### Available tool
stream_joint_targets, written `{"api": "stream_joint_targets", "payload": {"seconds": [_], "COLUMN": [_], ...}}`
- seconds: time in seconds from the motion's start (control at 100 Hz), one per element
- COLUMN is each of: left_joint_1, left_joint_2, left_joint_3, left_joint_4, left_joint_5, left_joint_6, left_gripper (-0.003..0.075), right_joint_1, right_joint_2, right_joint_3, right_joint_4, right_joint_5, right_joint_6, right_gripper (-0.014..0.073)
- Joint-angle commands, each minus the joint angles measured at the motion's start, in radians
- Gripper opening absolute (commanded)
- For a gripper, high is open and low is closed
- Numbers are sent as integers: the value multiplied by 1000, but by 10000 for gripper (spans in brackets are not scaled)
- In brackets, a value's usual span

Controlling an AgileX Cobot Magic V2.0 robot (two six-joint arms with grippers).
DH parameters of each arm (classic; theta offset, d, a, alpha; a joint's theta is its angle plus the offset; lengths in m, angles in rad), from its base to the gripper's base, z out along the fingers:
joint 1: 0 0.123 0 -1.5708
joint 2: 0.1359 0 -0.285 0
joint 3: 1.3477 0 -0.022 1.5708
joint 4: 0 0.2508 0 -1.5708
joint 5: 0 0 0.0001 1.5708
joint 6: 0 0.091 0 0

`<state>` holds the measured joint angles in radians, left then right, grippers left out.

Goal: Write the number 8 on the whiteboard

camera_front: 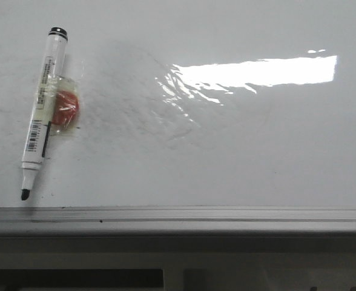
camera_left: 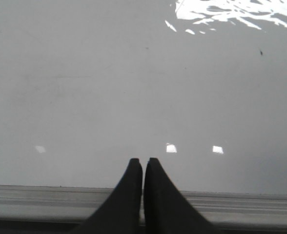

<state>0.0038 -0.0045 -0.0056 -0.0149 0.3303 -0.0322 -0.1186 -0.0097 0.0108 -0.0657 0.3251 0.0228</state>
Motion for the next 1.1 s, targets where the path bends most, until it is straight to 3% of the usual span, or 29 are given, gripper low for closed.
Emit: {"api": "stream_joint_targets", "payload": {"seconds": [0.0,0.87,1.09], "left_joint_1": [2,2,2], "left_joint_2": [-29,-29,-29], "left_joint_3": [38,38,38], "left_joint_4": [-2,-2,38], "left_joint_5": [-49,-49,-49], "left_joint_6": [-9,-9,-9], "left_gripper": [-20,-20,-20], "right_joint_1": [-6,-6,-6], "right_joint_2": [-23,-23,-23], "right_joint_3": [12,12,12], "right_joint_4": [2,2,2], "right_joint_5": [-28,-28,-149], "right_joint_6": [-5,-5,-5], "right_gripper": [-63,-63,-63]}}
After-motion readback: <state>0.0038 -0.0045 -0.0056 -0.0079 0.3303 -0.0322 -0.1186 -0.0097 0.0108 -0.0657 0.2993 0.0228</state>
